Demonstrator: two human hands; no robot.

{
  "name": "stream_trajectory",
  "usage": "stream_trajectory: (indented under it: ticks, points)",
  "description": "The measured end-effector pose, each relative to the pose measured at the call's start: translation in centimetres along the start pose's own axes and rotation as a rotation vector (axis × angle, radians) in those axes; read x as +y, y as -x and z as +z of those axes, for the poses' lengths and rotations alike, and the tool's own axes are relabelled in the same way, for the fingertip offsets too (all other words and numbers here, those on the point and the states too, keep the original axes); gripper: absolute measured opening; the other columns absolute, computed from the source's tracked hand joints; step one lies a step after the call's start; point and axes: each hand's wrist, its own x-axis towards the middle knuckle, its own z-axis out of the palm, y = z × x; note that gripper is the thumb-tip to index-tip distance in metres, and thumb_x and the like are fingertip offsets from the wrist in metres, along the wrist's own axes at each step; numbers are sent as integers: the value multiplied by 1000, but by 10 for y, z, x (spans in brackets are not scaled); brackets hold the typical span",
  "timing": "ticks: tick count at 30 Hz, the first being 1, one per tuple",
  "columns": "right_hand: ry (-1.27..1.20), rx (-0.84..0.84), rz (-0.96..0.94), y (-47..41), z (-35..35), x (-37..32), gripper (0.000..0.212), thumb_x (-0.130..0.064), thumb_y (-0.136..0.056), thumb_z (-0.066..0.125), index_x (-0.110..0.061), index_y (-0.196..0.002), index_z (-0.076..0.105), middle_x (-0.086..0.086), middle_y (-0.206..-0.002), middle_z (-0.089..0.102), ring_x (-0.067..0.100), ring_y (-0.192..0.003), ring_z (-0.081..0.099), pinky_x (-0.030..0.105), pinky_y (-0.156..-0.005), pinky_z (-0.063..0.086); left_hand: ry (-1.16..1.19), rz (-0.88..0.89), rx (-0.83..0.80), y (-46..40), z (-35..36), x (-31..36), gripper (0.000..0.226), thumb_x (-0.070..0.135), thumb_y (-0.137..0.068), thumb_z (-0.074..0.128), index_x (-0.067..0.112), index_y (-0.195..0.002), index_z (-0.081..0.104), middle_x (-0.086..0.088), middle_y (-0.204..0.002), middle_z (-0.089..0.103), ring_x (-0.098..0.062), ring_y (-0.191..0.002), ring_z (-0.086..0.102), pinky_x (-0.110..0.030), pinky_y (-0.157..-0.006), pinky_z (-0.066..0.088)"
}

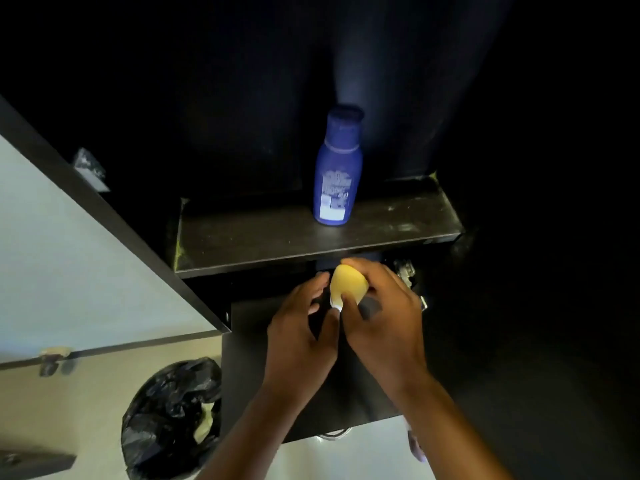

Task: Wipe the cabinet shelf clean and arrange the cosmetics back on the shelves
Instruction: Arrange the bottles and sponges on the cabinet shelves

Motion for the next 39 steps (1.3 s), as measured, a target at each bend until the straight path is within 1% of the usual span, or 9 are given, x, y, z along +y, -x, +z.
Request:
stream_trajectory:
  ticks: [5,8,12,17,23,27,30,35,39]
  points:
    - [-131,-62,29,8,-51,-67,47,-11,-85,80,-35,-123,66,-22,-116,65,0,-112,63,17,-90,55,102,28,-56,17,-47,64,41,17,-98,65,37,-134,61,22,-123,68,4,-112,65,-15,-93,52]
    - [-233,-61,53,11,-79,-104,57,-8,-84,80,-45,-124,63,-26,-121,66,1,-116,64,20,-91,55,168,29,-53,23,-73,98,40,13,-93,71,36,-126,66,17,-118,72,-4,-110,69,-18,-89,56]
    - [-434,-3,48,8,-107,-152,55,4,-78,83,-36,-114,70,-16,-113,74,8,-108,71,22,-88,58,279,26,-79,27,-107,148,40,15,-87,79,31,-122,68,10,-113,75,-9,-106,72,-23,-86,59]
    - [-492,-29,13,-2,-143,-206,41,-3,-80,85,-29,-110,74,-7,-109,76,13,-104,73,33,-89,60,307,144,-55,23,-146,223,38,14,-87,79,31,-119,69,13,-107,77,-7,-101,73,-22,-83,59]
    - [-485,36,-53,-36,-189,-252,44,2,-79,82,-26,-111,72,-7,-103,78,10,-96,75,27,-83,61,158,356,50,6,-171,298,46,22,-89,79,35,-130,65,21,-114,71,0,-106,68,-16,-87,56]
    - [-453,201,-70,-80,-202,-263,46,6,-79,79,-32,-103,69,-6,-97,77,5,-91,74,20,-77,58,-4,445,117,-14,-174,330,60,26,-91,73,37,-145,50,24,-136,58,5,-121,58,-20,-103,49]
    - [-401,291,-48,-115,-206,-263,47,3,-80,80,-37,-101,64,-9,-99,74,5,-89,73,23,-79,59,-215,482,41,-28,-173,345,66,32,-95,65,33,-155,36,19,-154,42,1,-140,41,-21,-118,34]
    - [-258,300,-4,-149,-196,-250,40,-6,-80,82,-34,-101,65,-11,-97,72,3,-87,71,31,-78,62,-595,496,-139,-39,-162,354,73,34,-99,56,21,-161,21,3,-168,22,-13,-155,17,-23,-122,6]
    - [-172,267,28,-157,-185,-239,42,-9,-77,86,-28,-109,66,-11,-97,73,4,-89,70,30,-76,62,-743,435,-139,-49,-155,345,78,36,-98,59,15,-162,18,-3,-171,14,-20,-158,7,-30,-124,3]
